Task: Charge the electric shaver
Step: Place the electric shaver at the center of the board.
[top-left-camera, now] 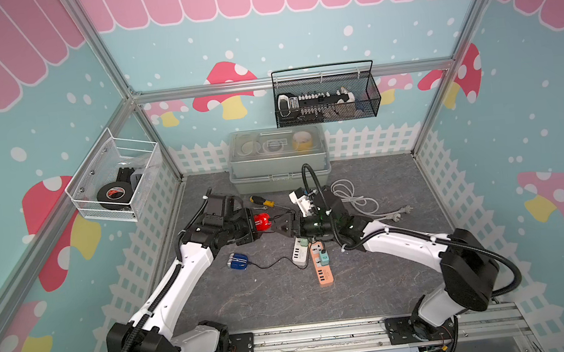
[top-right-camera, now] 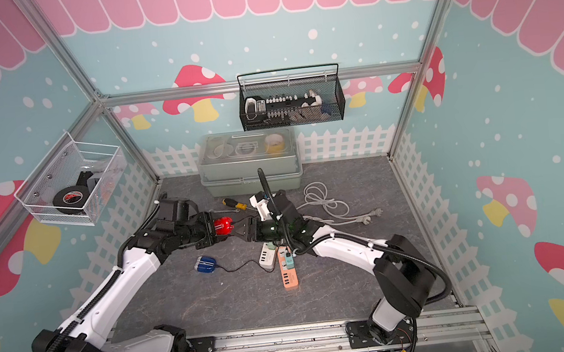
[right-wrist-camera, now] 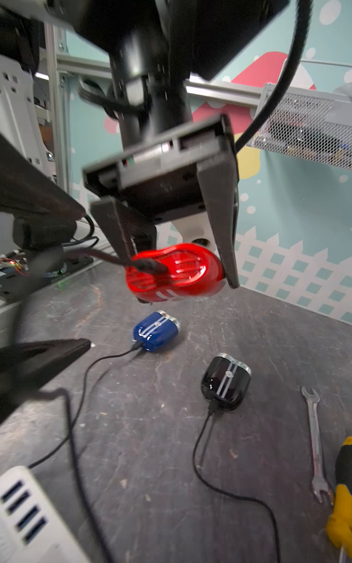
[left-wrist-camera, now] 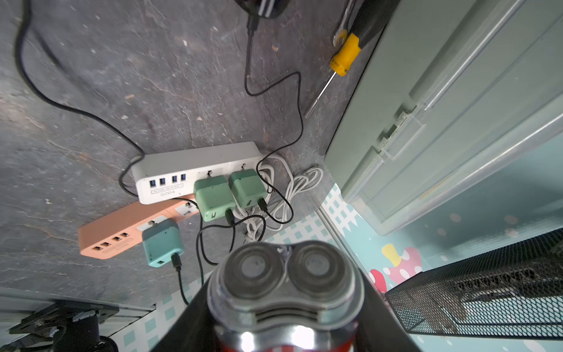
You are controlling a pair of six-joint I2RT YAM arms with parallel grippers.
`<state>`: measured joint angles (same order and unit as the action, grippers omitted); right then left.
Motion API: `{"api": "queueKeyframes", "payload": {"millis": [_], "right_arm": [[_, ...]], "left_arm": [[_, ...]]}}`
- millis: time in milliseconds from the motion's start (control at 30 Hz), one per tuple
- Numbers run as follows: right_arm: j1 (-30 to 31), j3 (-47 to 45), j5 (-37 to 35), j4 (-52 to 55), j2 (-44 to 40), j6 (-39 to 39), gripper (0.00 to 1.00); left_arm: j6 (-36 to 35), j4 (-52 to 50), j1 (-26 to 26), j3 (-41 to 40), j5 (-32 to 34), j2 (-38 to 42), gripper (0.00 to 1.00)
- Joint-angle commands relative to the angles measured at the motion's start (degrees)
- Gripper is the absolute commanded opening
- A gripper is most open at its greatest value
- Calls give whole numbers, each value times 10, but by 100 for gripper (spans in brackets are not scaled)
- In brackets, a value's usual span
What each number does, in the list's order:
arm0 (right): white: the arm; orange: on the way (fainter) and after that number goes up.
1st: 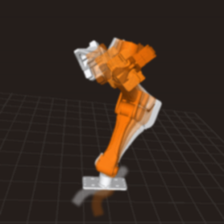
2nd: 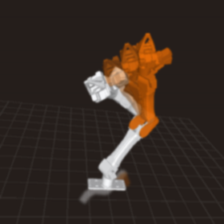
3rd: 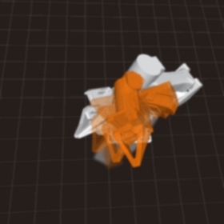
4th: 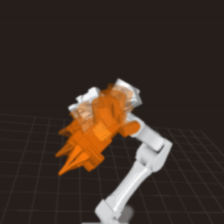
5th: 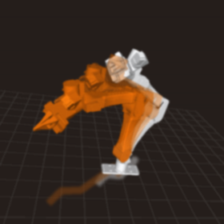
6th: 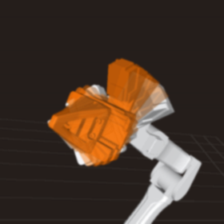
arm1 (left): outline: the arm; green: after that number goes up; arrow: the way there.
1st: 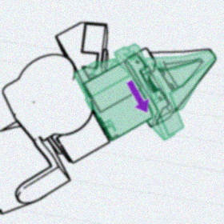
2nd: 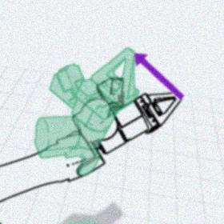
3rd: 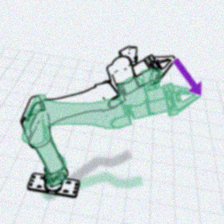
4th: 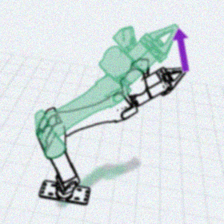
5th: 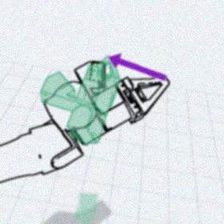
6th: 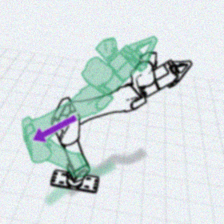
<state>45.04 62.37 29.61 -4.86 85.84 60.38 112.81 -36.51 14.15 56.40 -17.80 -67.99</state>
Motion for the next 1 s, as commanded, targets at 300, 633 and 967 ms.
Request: {"api": "queueKeyframes", "payload": {"millis": [300, 633, 967], "right_arm": [[-77, 52, 53, 379, -186, -124, 65], [-79, 18, 27, 347, -178, -120, 64], [-83, -15, -4, 347, -179, -115, 64]], "left_arm": [[-121, -126, 10, -145, 57, 60, 0], [-166, -99, 40, -254, 134, 11, 0], [-217, -80, 39, -255, 142, -44, 79]]}}
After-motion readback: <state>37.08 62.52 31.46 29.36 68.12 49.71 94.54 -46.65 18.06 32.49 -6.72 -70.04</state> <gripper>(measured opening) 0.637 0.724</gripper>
